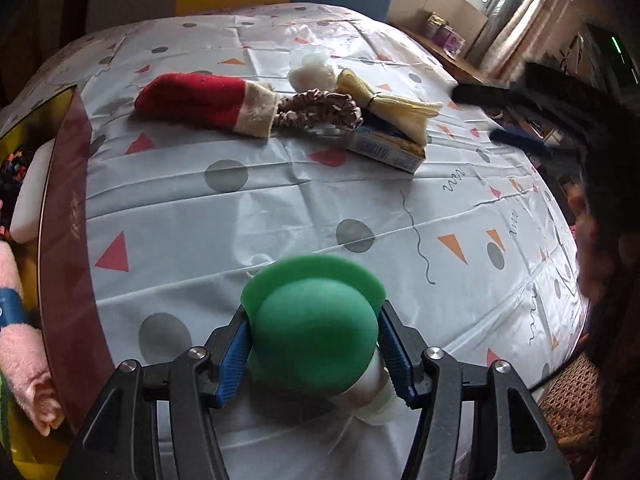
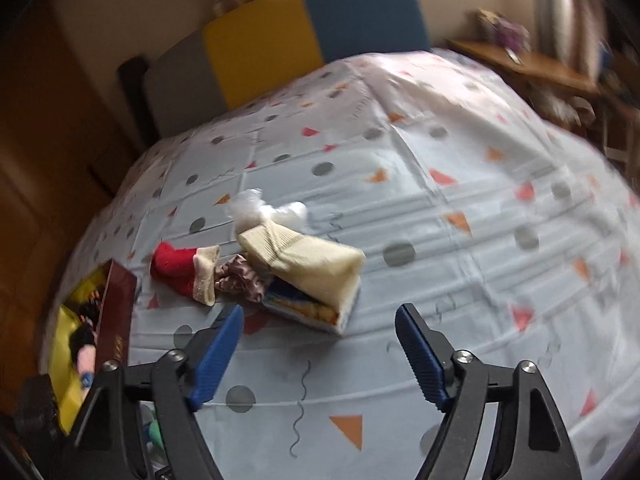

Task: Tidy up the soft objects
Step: 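Grasp the green-capped bottle with the left tool while the right tool grasps the cream mesh roll, then carry the green-capped bottle toward the gold tray with the left tool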

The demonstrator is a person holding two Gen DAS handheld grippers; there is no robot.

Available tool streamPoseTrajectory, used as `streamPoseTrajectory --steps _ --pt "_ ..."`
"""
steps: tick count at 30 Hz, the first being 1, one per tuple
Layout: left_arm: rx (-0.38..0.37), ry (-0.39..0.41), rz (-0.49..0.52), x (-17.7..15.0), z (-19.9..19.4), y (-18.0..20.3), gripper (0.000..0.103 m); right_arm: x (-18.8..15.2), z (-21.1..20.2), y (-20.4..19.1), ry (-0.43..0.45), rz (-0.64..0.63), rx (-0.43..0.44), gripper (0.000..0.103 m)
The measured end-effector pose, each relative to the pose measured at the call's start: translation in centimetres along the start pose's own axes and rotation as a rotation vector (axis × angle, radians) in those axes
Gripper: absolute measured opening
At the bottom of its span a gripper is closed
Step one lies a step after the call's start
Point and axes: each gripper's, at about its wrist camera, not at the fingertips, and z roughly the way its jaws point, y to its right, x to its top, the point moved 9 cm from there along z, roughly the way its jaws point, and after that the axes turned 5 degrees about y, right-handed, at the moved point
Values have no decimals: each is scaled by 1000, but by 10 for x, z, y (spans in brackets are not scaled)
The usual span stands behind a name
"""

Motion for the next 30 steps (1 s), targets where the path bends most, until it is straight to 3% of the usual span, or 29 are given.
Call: streamPoseTrajectory --steps 5,11,13,15,22,27,30 --pt "-8 13 2 2 3 1 61 23 39 -31 -113 -249 13 76" --pt "-18 30 -2 2 2 0 61 18 105 -31 -291 -379 -55 76" --pt "-21 32 -6 3 1 -1 61 14 117 -28 -316 -400 -76 58" --pt "-24 34 -11 3 0 -1 61 18 110 -31 -284 -385 -67 45" --pt "-20 40 -18 3 0 -1 61 12 43 -27 -181 -370 -85 44" --pt "-22 36 -40 2 -3 -3 61 -32 18 18 -257 -306 -203 46" --pt "-10 34 -41 -1 -8 -5 60 -68 19 32 -338 -235 -182 50"
